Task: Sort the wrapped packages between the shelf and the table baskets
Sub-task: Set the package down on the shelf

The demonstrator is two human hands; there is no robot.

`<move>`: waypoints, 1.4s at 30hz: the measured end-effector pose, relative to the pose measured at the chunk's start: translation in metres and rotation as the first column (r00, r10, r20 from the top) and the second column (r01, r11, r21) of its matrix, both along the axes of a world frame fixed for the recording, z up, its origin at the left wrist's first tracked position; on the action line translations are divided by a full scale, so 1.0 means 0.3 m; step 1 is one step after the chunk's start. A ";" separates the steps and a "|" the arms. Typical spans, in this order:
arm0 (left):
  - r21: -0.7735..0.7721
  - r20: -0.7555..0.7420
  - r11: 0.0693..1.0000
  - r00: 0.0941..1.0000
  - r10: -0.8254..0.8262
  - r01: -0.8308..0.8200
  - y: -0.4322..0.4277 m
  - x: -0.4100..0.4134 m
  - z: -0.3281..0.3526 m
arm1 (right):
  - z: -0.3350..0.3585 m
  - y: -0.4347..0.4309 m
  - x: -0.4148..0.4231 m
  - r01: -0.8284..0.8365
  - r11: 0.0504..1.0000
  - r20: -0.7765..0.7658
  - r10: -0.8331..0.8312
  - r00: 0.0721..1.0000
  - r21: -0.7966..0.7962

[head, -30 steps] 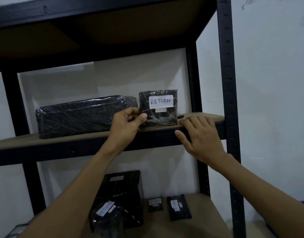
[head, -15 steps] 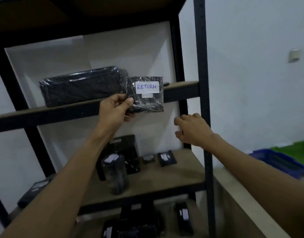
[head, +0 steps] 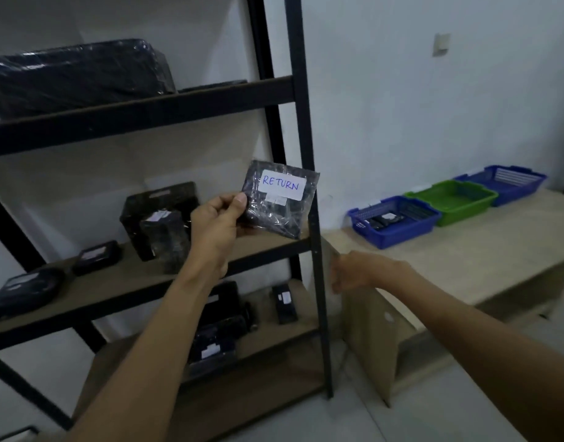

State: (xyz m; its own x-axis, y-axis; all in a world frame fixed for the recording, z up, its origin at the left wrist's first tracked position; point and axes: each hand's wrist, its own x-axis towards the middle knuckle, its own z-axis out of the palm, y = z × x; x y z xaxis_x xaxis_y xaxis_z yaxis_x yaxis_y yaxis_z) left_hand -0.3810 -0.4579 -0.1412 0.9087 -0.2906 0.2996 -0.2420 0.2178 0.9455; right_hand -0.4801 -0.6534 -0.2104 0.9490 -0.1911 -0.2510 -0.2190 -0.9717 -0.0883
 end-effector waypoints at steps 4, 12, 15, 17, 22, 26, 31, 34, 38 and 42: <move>-0.032 -0.107 0.997 0.992 -0.073 0.069 -0.084 -0.116 -0.085 | -0.049 -0.079 -0.124 0.100 0.994 -0.003 -0.100 0.995 0.039; -0.092 -0.198 0.986 0.968 -0.152 0.136 -0.303 -0.316 -0.172 | -0.112 -0.308 -0.347 0.167 0.986 -0.008 -0.167 0.986 0.008; -0.094 -0.230 0.986 0.960 -0.158 0.140 -0.410 -0.401 -0.206 | -0.139 -0.411 -0.434 0.151 0.989 0.040 -0.151 0.988 -0.003; -0.106 -0.251 0.986 0.956 -0.155 0.132 -0.483 -0.458 -0.224 | -0.159 -0.479 -0.492 0.150 0.989 0.048 -0.150 0.988 0.008; -0.130 -0.293 0.985 0.944 -0.149 0.115 -0.629 -0.550 -0.272 | -0.205 -0.646 -0.599 0.165 0.985 0.005 -0.165 0.986 0.042; -0.109 -0.340 0.987 0.928 -0.152 0.121 -0.734 -0.572 -0.292 | -0.236 -0.756 -0.639 0.190 0.979 -0.127 -0.181 0.975 0.066; -0.088 -0.348 0.988 0.925 -0.151 0.128 -0.879 -0.528 -0.310 | -0.259 -0.902 -0.619 0.195 0.975 -0.154 -0.177 0.972 0.109; -0.097 -0.375 0.986 0.912 -0.165 0.139 -0.970 -0.469 -0.345 | -0.281 -0.990 -0.571 0.202 0.971 -0.169 -0.180 0.969 0.126; -0.103 -0.445 0.984 0.878 -0.178 0.147 -1.096 -0.376 -0.413 | -0.326 -1.112 -0.479 0.219 0.964 -0.207 -0.186 0.960 0.153; -0.062 -0.521 0.987 0.839 -0.156 0.145 -1.230 -0.270 -0.486 | -0.359 -1.246 -0.369 0.248 0.953 -0.245 -0.203 0.948 0.172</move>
State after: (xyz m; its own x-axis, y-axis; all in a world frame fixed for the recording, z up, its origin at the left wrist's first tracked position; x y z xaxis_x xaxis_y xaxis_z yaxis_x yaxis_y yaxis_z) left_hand -0.4620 -0.8268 -0.2870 0.8774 -0.4358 -0.2009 0.3244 0.2302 0.9175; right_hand -0.5908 -1.0272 -0.3182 0.8027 -0.3183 -0.5044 -0.4663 -0.8622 -0.1979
